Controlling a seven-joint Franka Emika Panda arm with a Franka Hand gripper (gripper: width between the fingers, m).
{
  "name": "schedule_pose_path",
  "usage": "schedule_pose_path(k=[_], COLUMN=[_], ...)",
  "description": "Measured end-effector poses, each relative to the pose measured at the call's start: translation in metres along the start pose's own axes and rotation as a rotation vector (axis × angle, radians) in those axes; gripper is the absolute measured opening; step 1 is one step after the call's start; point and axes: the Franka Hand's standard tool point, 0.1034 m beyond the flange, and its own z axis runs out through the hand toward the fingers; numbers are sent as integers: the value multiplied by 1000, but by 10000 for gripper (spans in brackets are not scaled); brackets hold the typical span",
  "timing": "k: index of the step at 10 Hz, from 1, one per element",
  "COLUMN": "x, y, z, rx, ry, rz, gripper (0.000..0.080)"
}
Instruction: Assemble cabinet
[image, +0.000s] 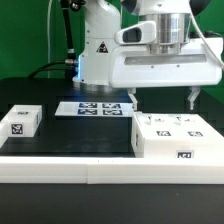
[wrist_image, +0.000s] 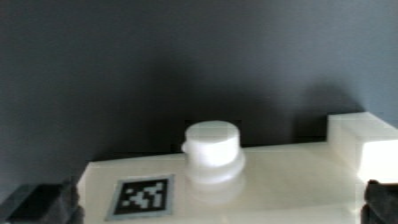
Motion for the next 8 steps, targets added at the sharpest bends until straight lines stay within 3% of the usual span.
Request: schedule_pose_path(k=[2, 7, 8], x=[1, -1, -4], y=[11, 11, 10], z=[8, 10, 17], rx=[-12, -11, -11], ry=[15, 21, 17], rz=[13, 5, 5], gripper=[797, 797, 797])
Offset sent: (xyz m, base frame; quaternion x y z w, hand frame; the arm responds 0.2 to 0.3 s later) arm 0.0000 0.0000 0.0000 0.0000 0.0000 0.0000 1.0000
